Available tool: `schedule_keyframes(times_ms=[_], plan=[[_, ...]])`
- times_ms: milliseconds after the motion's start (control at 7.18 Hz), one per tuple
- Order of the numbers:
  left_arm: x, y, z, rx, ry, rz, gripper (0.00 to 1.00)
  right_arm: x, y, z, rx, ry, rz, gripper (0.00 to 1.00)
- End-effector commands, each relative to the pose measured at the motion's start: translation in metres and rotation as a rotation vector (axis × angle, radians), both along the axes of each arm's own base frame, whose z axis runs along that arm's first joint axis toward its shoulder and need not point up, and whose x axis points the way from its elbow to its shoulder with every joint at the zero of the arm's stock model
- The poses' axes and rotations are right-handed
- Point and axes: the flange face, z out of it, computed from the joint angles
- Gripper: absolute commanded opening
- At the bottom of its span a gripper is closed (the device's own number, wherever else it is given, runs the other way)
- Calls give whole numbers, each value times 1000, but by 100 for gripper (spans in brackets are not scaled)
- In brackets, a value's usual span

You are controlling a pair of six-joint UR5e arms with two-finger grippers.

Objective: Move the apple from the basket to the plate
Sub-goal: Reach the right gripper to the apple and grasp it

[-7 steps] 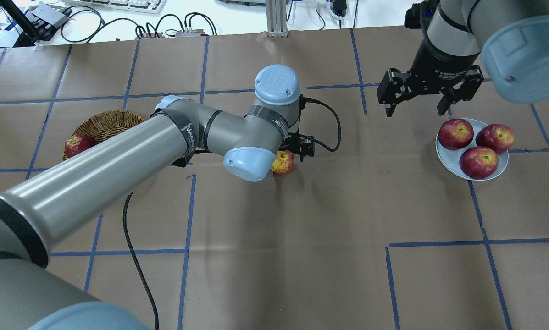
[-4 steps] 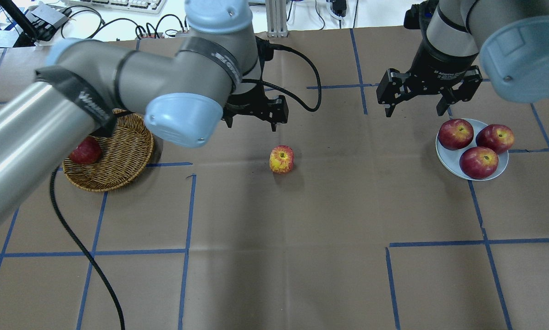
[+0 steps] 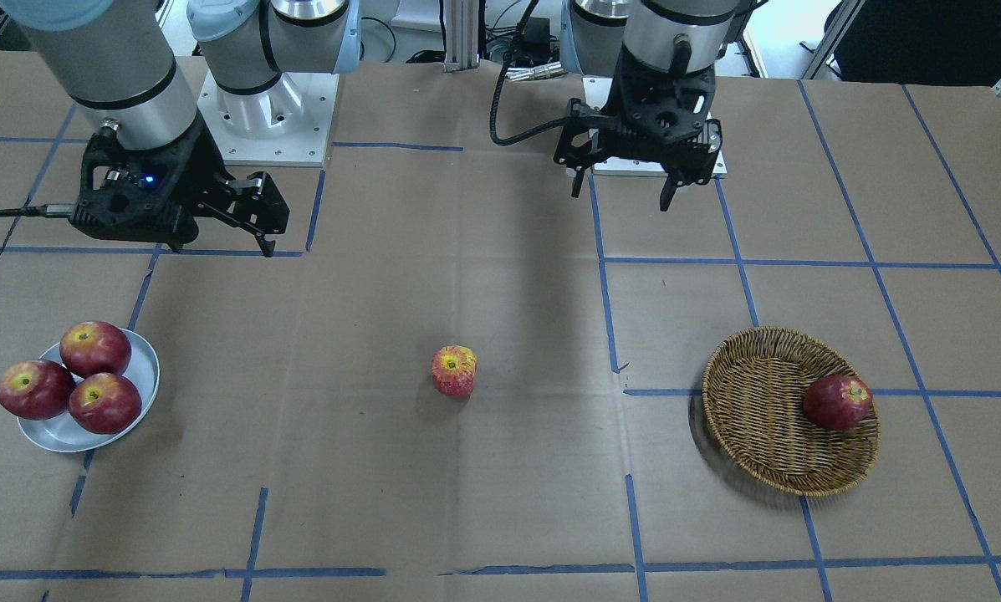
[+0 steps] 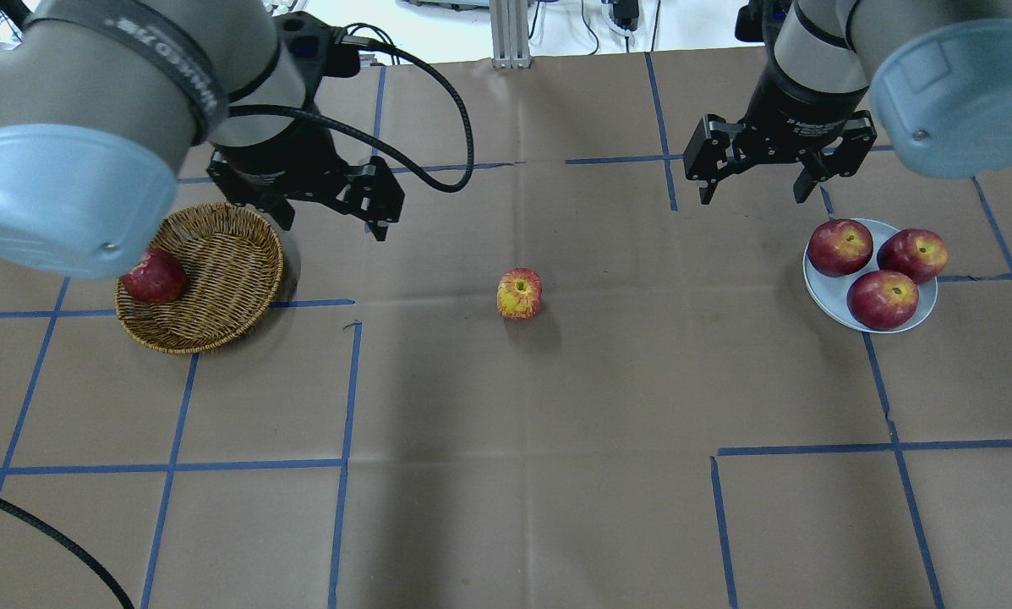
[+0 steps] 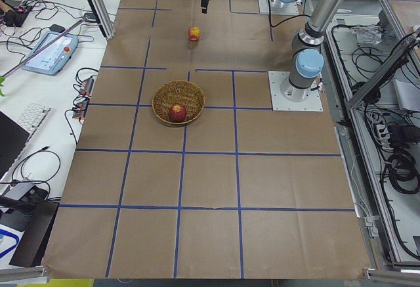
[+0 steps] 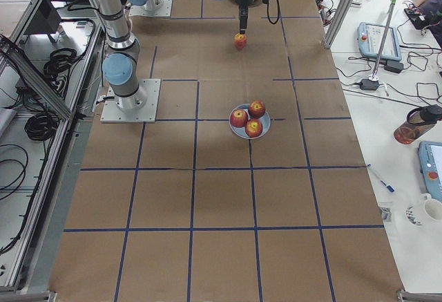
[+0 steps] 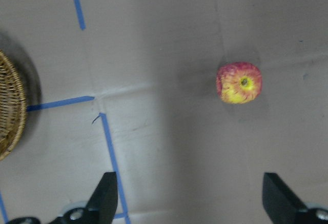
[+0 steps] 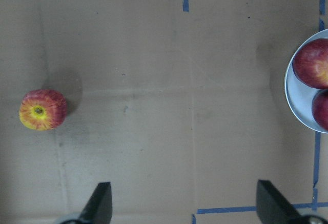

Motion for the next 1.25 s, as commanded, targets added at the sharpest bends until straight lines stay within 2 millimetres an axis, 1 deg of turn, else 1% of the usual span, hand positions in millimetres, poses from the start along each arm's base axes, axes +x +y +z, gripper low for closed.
schedule_keyframes(times_ms=[0, 139, 279, 418, 557, 697, 975, 1115], plan=[[1, -1, -16, 46, 89, 13, 99, 89, -10, -10, -12, 1, -9, 100], [-1, 0, -15, 46, 86, 13, 99, 129, -18, -32, -13, 0, -12, 100], [6, 6, -12, 38, -1, 4, 99, 156, -27, -64, -29, -6, -19, 100], [10, 3, -15, 33, -52, 6, 99, 169, -34, -92, -25, 8, -7, 100], [10, 4, -13, 32, -55, 3, 99, 178, -32, -113, -17, 12, 4, 100], [10, 6, -11, 28, -56, 3, 99, 181, -32, -132, -43, 3, 5, 100], [11, 13, -5, 16, -55, 5, 99, 178, -24, -172, -60, -4, 4, 100], [11, 15, -3, 15, -55, 3, 99, 177, -23, -187, -73, -9, 4, 100]])
